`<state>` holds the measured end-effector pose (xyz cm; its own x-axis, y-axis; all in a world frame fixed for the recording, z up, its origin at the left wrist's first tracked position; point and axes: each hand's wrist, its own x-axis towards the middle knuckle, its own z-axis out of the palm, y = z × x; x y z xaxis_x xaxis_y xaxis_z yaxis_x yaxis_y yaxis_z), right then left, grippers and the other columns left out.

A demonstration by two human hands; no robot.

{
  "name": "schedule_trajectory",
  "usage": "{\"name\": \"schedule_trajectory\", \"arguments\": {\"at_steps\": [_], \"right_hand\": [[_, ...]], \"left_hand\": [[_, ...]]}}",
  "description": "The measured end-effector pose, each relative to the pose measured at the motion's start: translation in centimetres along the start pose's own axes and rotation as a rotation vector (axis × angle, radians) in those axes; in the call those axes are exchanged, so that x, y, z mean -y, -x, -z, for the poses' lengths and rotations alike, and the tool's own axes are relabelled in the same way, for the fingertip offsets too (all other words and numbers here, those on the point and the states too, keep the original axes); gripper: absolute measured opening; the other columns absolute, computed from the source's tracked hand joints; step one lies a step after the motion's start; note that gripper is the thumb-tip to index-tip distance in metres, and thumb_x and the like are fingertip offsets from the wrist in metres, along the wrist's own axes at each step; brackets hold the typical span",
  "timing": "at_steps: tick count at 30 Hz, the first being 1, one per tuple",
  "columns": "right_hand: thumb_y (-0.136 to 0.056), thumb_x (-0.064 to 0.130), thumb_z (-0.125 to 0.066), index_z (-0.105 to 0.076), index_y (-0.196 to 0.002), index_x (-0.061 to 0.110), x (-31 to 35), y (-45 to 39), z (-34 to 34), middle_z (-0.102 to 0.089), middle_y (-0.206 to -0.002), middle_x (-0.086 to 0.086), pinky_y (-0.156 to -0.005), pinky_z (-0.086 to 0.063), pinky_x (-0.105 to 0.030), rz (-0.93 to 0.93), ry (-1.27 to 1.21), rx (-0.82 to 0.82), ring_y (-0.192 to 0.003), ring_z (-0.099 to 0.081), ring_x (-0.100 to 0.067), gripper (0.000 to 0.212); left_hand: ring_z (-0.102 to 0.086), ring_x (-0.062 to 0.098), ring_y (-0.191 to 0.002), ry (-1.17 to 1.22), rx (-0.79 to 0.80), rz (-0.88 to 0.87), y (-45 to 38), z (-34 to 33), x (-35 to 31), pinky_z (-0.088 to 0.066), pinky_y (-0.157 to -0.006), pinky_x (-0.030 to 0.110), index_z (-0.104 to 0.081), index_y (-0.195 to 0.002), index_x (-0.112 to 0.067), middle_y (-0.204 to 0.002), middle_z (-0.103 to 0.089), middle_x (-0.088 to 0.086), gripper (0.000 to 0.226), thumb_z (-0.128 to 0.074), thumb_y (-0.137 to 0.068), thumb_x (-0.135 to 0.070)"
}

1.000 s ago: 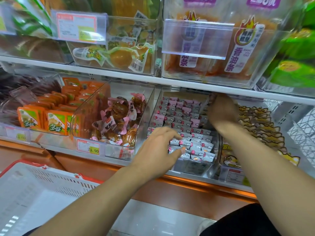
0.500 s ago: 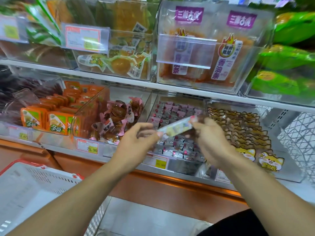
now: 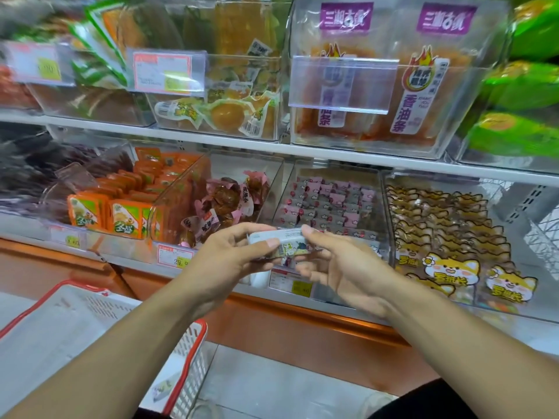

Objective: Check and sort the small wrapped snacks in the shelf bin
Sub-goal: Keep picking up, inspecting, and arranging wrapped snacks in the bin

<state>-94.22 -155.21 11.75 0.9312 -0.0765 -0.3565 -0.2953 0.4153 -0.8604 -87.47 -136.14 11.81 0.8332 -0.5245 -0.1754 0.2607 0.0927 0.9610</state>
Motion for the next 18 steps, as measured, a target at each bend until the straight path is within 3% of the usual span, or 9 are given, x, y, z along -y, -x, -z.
{"name": "schedule_trajectory", "arguments": {"at_steps": [3,6,8,10,13,18], "right_hand": [[-0.09,0.02,-0.07,-0.062,-0.123,0.0,0.1,-0.2,0.1,-0.071,-0.1,-0.018,-0.066,-0.058,-0.025,0.038,-0.032,0.009,-0.071,-0.069,-0.019,0.04],[-0.088,0.008,-0.071,-0.058,-0.125,0.003,0.3,-0.1,0.4,-0.072,-0.112,-0.018,-0.072,-0.06,-0.027,0.109,0.015,0.039,-0.082,-0.071,-0.024,0.039],[-0.087,-0.001,-0.071,-0.059,-0.122,0.006,0.4,0.1,0.6,-0.072,-0.116,-0.015,-0.08,-0.06,-0.03,0.193,0.118,0.03,-0.092,-0.072,-0.029,0.038],[-0.084,-0.005,-0.073,-0.063,-0.115,0.013,0.6,0.3,0.9,-0.073,-0.114,-0.006,-0.084,-0.059,-0.03,0.315,0.316,-0.025,-0.1,-0.072,-0.023,0.037],[-0.082,-0.008,-0.075,-0.067,-0.106,0.019,0.6,0.4,1.2,-0.076,-0.106,0.003,-0.083,-0.059,-0.026,0.438,0.511,-0.047,-0.1,-0.072,-0.013,0.037],[-0.081,-0.007,-0.076,-0.062,-0.122,0.018,0.8,-0.1,1.5,-0.072,-0.119,-0.006,-0.085,-0.058,-0.028,0.335,0.216,0.064,-0.105,-0.072,-0.023,0.05]], "left_hand": [[-0.075,0.025,-0.095,0.083,0.007,0.023,0.0,-0.1,-0.1,-0.059,-0.073,0.023,-0.078,-0.103,-0.014,-0.107,-0.076,0.013,0.023,-0.075,-0.083,-0.025],[-0.075,0.03,-0.091,0.105,-0.017,0.091,-0.1,-0.3,-0.2,-0.061,-0.074,0.029,-0.08,-0.103,-0.019,-0.103,-0.077,0.01,0.035,-0.07,-0.084,-0.046],[-0.075,0.03,-0.083,0.126,-0.014,0.132,-0.2,-0.2,-0.2,-0.061,-0.072,0.031,-0.081,-0.103,-0.019,-0.096,-0.076,0.012,0.043,-0.071,-0.079,-0.054],[-0.074,0.031,-0.082,0.162,0.012,0.137,-0.3,0.0,-0.1,-0.061,-0.072,0.032,-0.08,-0.105,-0.017,-0.094,-0.074,0.014,0.048,-0.072,-0.08,-0.056],[-0.075,0.028,-0.092,0.146,0.049,0.104,-0.2,0.0,0.0,-0.061,-0.078,0.03,-0.08,-0.104,-0.016,-0.107,-0.076,0.013,0.035,-0.071,-0.083,-0.042],[-0.073,0.032,-0.099,0.145,0.042,-0.042,-0.5,0.3,0.2,-0.06,-0.08,0.026,-0.072,-0.108,-0.005,-0.114,-0.072,0.023,0.03,-0.076,-0.078,-0.008]]}}
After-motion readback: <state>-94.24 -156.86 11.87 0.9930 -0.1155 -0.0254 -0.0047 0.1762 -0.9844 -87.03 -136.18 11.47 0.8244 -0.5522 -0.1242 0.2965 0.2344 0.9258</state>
